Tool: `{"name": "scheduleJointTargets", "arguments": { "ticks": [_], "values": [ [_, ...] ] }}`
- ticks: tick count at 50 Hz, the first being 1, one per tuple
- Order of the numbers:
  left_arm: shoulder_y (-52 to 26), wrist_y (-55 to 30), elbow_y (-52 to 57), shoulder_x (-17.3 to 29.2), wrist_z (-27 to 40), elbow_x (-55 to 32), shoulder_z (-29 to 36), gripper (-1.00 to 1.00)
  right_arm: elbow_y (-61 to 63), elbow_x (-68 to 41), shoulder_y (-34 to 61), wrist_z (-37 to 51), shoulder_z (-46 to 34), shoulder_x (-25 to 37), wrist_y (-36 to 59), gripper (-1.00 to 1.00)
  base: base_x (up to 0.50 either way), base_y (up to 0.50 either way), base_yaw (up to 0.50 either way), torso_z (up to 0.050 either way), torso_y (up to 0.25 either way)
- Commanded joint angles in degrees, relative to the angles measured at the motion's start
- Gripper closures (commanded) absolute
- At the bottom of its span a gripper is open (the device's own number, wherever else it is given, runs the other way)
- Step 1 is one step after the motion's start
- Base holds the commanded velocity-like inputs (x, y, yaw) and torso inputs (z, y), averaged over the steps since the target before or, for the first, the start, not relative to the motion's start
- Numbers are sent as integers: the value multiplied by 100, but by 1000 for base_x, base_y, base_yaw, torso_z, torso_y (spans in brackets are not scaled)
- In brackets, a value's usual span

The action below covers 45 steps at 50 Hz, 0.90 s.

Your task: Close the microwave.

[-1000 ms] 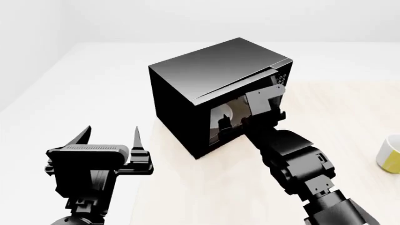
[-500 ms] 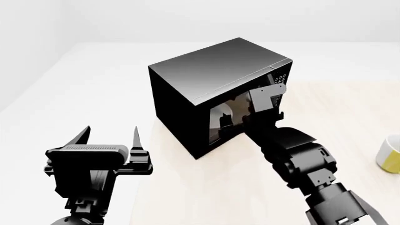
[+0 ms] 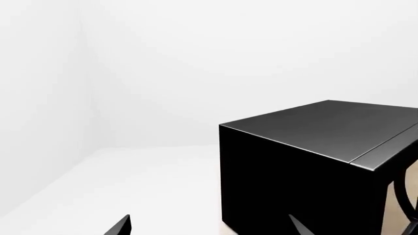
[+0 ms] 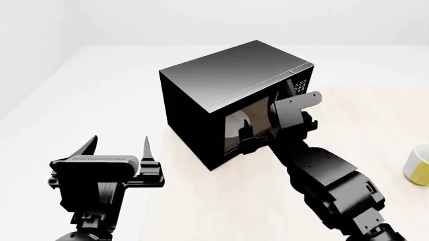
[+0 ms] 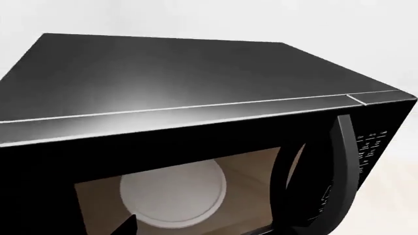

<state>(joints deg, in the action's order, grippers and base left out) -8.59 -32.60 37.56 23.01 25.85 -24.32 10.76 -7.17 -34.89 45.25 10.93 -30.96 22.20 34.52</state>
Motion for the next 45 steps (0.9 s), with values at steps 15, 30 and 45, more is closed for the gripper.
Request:
{"name": "scheduleJointTargets", "arguments": {
  "ticks": [15, 30, 45],
  "values": [
    [7, 15, 49, 30, 50, -40, 4, -100, 2906, -356, -1523, 1256, 461, 711, 205, -100, 0, 0, 0, 0, 0],
    [10, 63, 47, 35, 76, -55, -3, -100, 3871, -409, -2426, 1580, 635, 970, -175, -100, 0, 0, 0, 0, 0],
    [4, 72, 93, 61, 110, -82, -19, -100, 4974, -375, -3241, 1920, 768, 1330, -460, -100, 0, 0, 0, 0, 0]
  ]
}}
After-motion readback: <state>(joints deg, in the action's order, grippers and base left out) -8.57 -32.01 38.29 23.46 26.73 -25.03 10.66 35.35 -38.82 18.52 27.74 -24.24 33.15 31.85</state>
